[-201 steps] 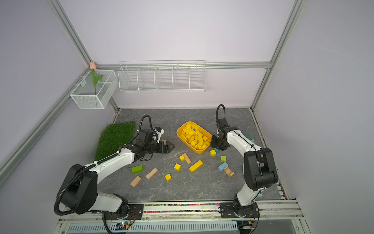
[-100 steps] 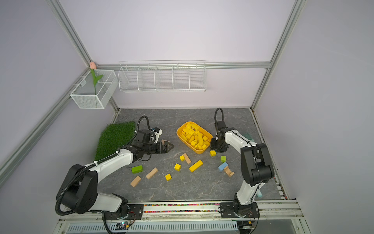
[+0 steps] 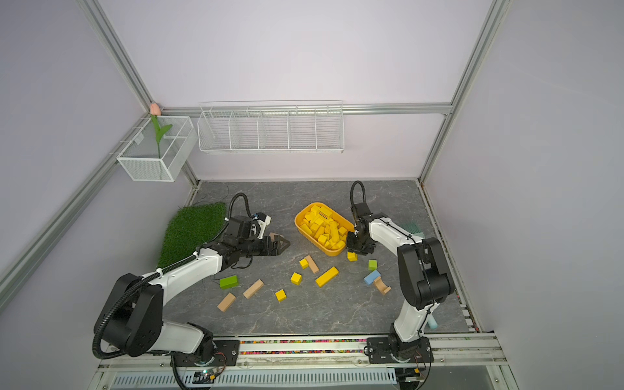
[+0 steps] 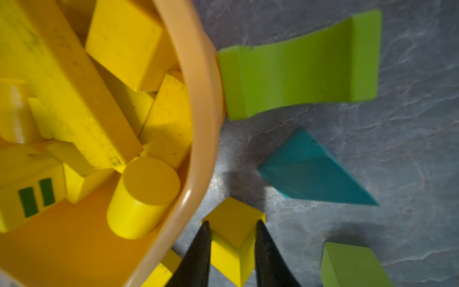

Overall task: Pick out the yellow building blocks
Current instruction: Pick up the building block from the center of the board.

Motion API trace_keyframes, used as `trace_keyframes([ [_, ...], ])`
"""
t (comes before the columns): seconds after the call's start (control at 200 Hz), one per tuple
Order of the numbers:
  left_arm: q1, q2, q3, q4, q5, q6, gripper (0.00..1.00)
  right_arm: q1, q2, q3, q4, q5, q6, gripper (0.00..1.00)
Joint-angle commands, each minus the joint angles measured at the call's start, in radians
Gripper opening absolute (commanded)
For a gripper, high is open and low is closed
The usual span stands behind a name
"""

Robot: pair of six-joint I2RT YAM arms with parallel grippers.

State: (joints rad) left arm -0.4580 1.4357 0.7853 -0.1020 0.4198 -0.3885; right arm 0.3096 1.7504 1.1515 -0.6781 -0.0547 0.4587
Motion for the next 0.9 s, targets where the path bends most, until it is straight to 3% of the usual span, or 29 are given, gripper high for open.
trace_keyframes([
  [0.0,0.007,-0.010,0.006,0.018,0.000,-0.014,1.00,0.015,0.030,-0.042,-0.044,0.021,0.001,0.26],
  [0.265,0.006,-0.011,0.006,0.016,-0.001,-0.014,1.00,0.020,-0.006,-0.044,-0.057,0.021,0.001,0.22],
  [0.42,0.007,-0.013,0.006,0.016,-0.002,-0.013,1.00,0.043,0.003,-0.065,-0.050,0.021,0.017,0.39],
  [0.645,0.007,-0.017,0.003,0.018,-0.003,-0.014,1.00,0.067,0.017,-0.084,-0.037,0.027,0.035,0.32],
  [0.835,0.007,-0.020,-0.001,0.019,-0.004,-0.013,1.00,0.076,0.015,-0.081,-0.050,0.037,0.039,0.32],
  [0.895,0.007,-0.021,-0.001,0.020,-0.003,-0.013,1.00,0.079,0.023,-0.075,-0.063,0.039,0.038,0.37],
])
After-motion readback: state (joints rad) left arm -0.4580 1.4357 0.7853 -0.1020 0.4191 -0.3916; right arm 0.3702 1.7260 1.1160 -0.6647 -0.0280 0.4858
